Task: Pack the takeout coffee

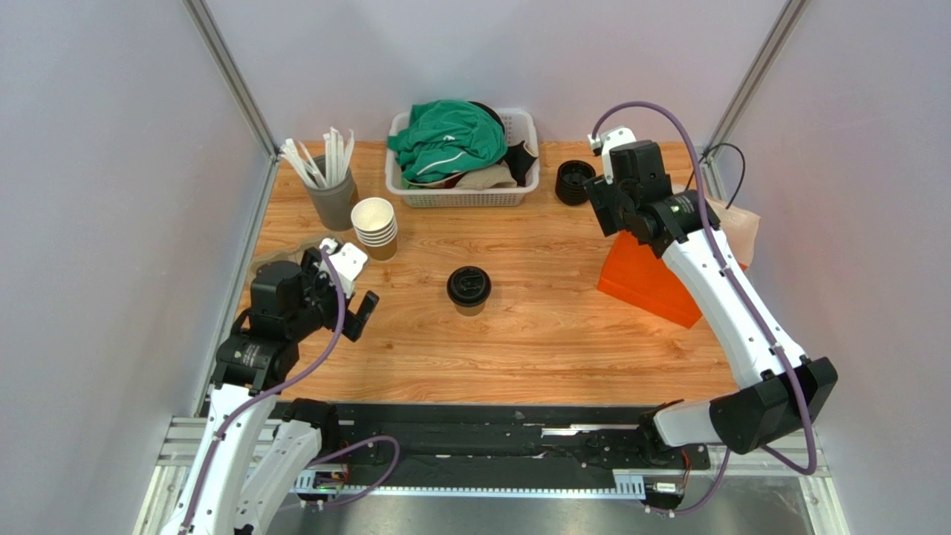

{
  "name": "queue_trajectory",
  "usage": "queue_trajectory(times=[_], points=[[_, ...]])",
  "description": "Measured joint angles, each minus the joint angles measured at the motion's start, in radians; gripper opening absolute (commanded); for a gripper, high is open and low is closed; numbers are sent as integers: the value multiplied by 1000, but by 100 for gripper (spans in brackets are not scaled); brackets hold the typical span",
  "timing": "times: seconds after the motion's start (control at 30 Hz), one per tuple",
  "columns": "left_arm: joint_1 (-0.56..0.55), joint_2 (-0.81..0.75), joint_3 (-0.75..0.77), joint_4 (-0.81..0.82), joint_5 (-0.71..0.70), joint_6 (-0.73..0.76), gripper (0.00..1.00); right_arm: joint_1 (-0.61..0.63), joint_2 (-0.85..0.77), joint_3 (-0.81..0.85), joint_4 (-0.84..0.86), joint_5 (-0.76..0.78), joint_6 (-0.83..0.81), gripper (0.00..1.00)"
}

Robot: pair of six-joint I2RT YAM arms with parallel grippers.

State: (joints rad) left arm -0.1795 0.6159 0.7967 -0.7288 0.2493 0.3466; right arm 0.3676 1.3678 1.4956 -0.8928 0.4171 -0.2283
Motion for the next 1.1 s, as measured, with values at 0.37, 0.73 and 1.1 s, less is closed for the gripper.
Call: queue_trajectory(times=[0.37, 0.73, 1.1], points=[[0, 0, 0, 0, 0, 0, 99, -35, 26, -9, 2, -27, 36, 64], [0, 0, 0, 0, 0, 0, 99, -35, 119, 29, -18, -127, 50, 39], [1, 0, 0, 0, 0, 0, 99, -3, 84, 43, -64, -227, 25, 33]])
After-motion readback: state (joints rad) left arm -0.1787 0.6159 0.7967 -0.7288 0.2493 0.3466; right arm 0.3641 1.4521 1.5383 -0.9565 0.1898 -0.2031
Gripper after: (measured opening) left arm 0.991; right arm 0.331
